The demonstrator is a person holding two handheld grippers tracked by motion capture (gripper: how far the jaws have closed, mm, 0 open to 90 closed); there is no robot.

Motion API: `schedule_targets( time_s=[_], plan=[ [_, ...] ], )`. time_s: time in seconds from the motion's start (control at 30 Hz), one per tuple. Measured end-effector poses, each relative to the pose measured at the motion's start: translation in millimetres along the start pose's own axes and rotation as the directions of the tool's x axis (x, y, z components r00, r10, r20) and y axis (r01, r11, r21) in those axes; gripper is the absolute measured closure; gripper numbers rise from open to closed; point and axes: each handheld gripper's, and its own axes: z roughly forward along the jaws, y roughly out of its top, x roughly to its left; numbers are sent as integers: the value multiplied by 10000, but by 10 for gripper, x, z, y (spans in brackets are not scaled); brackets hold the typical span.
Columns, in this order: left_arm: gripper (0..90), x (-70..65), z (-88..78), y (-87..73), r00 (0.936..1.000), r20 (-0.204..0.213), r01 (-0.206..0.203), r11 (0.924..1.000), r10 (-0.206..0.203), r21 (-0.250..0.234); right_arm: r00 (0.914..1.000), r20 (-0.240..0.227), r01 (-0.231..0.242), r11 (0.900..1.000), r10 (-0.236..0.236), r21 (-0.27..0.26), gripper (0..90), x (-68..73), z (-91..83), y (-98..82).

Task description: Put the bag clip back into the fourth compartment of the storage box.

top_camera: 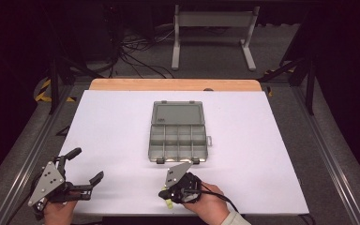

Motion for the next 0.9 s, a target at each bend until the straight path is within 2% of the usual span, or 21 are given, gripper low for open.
schedule_targets(
  time_s=[0.57,0.9],
  plan=[
    [11,2,-5,2,10000,85,-49,10000,49,-10,9977,-670,147,9944,-77,1045,900,63,215,-48],
    [11,2,-5,2,9999,93,-41,10000,41,-13,9977,-681,27,9917,62,1285,900,63,218,-74]
  ],
)
